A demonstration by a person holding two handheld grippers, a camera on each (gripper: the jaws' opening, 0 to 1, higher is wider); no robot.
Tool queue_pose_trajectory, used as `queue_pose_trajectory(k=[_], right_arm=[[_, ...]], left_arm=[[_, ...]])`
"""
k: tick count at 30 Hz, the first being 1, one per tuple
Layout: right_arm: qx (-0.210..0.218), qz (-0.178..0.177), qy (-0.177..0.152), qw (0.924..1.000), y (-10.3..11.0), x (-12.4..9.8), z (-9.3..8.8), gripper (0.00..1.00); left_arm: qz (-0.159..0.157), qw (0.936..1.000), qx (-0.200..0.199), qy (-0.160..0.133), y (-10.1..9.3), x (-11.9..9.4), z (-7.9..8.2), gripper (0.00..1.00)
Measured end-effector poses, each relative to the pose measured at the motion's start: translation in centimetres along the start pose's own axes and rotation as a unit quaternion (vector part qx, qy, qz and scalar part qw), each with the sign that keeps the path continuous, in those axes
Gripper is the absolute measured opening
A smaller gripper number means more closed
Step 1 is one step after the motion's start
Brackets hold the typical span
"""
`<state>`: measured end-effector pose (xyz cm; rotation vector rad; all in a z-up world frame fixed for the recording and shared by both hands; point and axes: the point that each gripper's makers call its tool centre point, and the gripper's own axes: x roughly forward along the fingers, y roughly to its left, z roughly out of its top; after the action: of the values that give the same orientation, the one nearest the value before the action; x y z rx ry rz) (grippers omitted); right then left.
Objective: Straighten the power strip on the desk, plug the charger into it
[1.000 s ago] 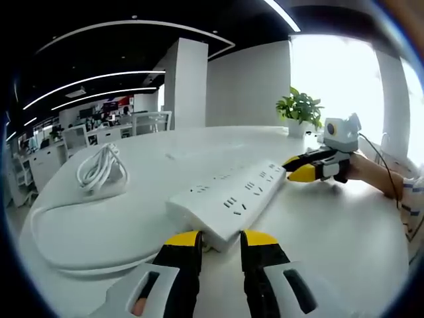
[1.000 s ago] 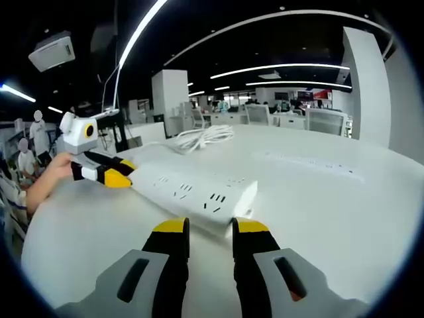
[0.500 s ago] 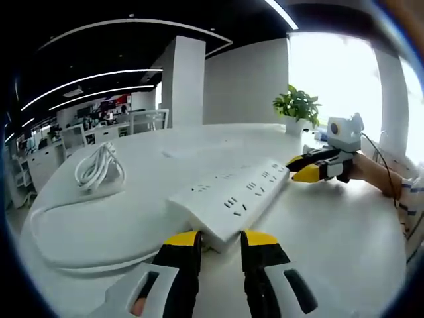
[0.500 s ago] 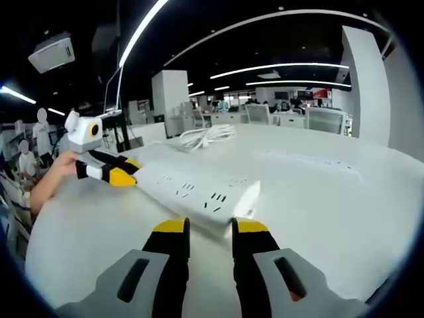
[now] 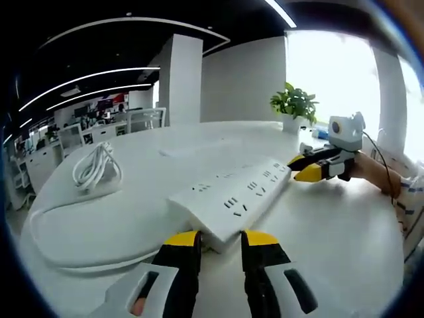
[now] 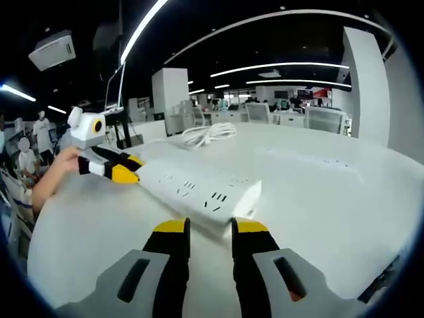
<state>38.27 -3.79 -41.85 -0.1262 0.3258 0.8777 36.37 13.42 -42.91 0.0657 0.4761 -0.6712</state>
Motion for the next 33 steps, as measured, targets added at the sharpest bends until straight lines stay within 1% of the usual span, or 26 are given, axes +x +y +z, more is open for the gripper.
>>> queue_pose_trajectory(k=[4,13,19,27,33], right_arm=[[0.002,0.0,0.0,1.0,-0.1,-0.3,0.0,0.24],[-0.002,0.002,0.001,1.0,0.6,-1.1,-0.5,0.23],[0.003,0.002,-0.001,1.0,0.8,-1.7,-0.7,0.23],[-0.008,0.003,0.002,1.0,1.0,-2.3,-1.0,0.23],[0.002,0.007,0.001,1.0,1.0,-2.8,-1.1,0.22]], left_arm=[[-0.003,1.0,0.001,0.002,-0.4,0.0,-0.1,0.24],[-0.01,0.9999,0.005,0.005,-0.9,-0.1,-0.3,0.24],[-0.018,0.9998,0.002,0.007,-1.3,-0.2,-0.3,0.24],[-0.024,0.9996,0.009,0.012,-1.8,-0.2,-0.3,0.25],[-0.028,0.9995,0.01,0.014,-1.8,-0.2,-0.4,0.25]])
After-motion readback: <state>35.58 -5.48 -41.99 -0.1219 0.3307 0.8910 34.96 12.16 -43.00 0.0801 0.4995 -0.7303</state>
